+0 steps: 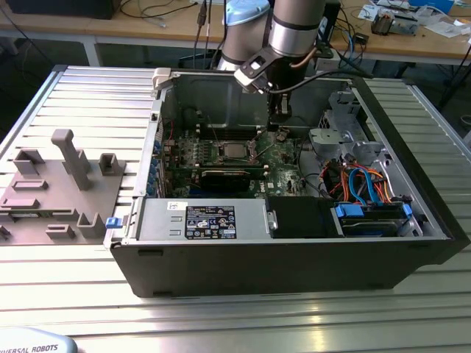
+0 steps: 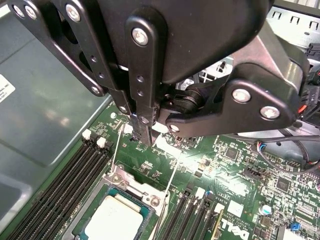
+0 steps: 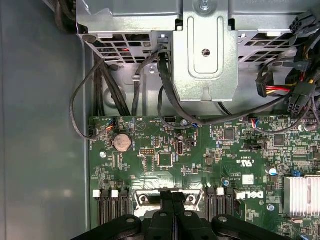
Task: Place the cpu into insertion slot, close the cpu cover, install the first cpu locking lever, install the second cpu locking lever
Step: 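Close the cpu cover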
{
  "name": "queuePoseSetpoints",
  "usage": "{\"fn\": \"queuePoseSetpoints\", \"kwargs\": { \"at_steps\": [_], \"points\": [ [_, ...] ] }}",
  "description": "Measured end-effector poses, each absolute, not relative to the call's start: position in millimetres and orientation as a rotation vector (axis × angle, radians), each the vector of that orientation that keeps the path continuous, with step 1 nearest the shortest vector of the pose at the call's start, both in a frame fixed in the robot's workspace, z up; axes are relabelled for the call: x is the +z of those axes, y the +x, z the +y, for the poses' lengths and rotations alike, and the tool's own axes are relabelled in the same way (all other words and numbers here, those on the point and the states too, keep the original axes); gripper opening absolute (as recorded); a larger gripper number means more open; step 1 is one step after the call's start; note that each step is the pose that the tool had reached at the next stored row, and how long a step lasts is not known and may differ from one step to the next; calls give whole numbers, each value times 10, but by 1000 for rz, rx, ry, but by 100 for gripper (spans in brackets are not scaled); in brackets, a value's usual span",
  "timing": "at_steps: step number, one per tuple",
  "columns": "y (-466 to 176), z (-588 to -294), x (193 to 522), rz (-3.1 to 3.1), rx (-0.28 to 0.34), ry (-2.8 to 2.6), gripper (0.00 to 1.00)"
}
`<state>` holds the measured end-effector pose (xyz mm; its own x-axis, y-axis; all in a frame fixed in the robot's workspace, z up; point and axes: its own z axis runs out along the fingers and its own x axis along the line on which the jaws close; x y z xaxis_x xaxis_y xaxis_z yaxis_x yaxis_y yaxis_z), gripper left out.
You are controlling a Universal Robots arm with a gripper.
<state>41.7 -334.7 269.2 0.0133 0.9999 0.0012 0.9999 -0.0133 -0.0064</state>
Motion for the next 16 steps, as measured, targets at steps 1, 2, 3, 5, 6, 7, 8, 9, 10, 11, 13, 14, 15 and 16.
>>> {"fn": "queuePoseSetpoints", "kwargs": {
  "at_steps": [1,2,3,5,6,7,8,9,10,11,13,14,15,16],
  "points": [
    [417,-3347,2690,-2203,6,-2232,11],
    [418,-3347,2688,-2203,6,-2232,11],
    [418,-3347,2686,-2203,6,-2232,11],
    [419,-3347,2681,-2203,6,-2232,11],
    [419,-3347,2679,-2203,6,-2232,11],
    [420,-3347,2676,-2203,6,-2232,11],
    [420,-3347,2674,-2203,6,-2232,11],
    [422,-3347,2673,-2203,6,-2232,11],
    [427,-3347,2671,-2203,6,-2232,11],
    [432,-3347,2669,-2203,6,-2232,11],
    [464,-3346,2664,-2203,6,-2232,11],
    [474,-3346,2663,-2203,5,-2232,11],
    [486,-3346,2663,-2203,5,-2232,11],
    [498,-3346,2663,-2203,5,-2232,11]
  ]
}}
